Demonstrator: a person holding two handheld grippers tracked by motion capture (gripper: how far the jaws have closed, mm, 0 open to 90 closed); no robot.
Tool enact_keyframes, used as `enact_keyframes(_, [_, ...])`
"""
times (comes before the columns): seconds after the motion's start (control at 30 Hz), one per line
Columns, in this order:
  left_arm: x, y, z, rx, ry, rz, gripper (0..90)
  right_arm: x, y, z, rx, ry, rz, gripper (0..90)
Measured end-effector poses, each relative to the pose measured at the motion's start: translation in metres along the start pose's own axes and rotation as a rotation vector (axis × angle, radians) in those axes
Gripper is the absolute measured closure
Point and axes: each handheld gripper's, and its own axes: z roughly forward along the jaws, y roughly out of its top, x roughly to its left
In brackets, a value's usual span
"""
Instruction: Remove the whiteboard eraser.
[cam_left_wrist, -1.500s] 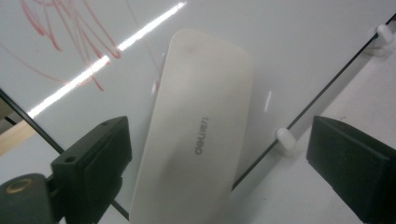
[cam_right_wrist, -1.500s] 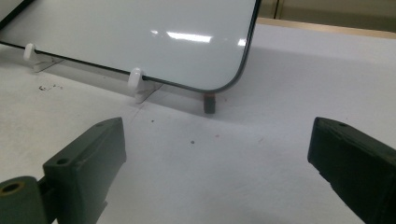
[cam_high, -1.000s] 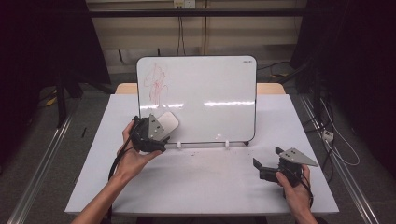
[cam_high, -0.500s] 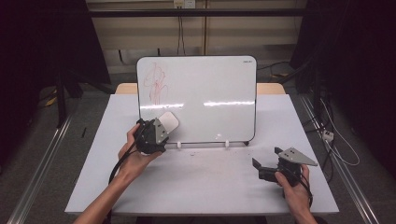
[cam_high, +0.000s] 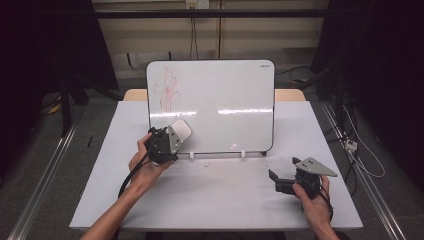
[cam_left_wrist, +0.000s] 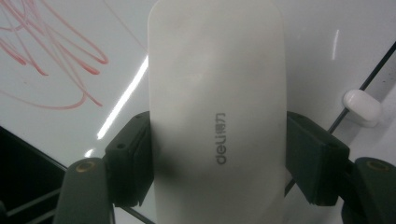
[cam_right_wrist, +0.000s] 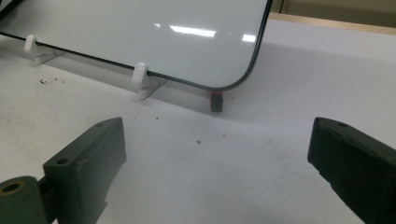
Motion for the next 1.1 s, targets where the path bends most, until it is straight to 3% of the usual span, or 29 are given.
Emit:
enact_keyframes(0.43, [0.002, -0.002, -0.001, -0.012, -0.013, -0.018, 31.2, -0.001, 0.000, -0.002, -0.005, -0.005, 0.000, 4.4])
enact_keyframes(0.7, [0.008, -0.005, -0.002, -0.034, -0.054, -0.040, 31.3, -0.003, 0.000, -0.001, 0.005, -0.014, 0.017, 4.4])
enact_keyframes(0.93, [0.010, -0.007, -0.003, -0.044, -0.084, -0.080, 31.2, -0.003, 0.000, -0.002, -0.001, -0.011, 0.012, 4.4])
enact_keyframes(0.97, [0.012, -0.008, -0.003, -0.050, -0.105, -0.109, 31.3, -0.003, 0.000, -0.002, 0.000, -0.009, 0.012, 4.4])
enact_keyframes(1.1, [0.014, -0.010, -0.003, -0.059, -0.112, -0.114, 31.3, -0.003, 0.000, -0.003, 0.002, -0.006, 0.015, 4.4])
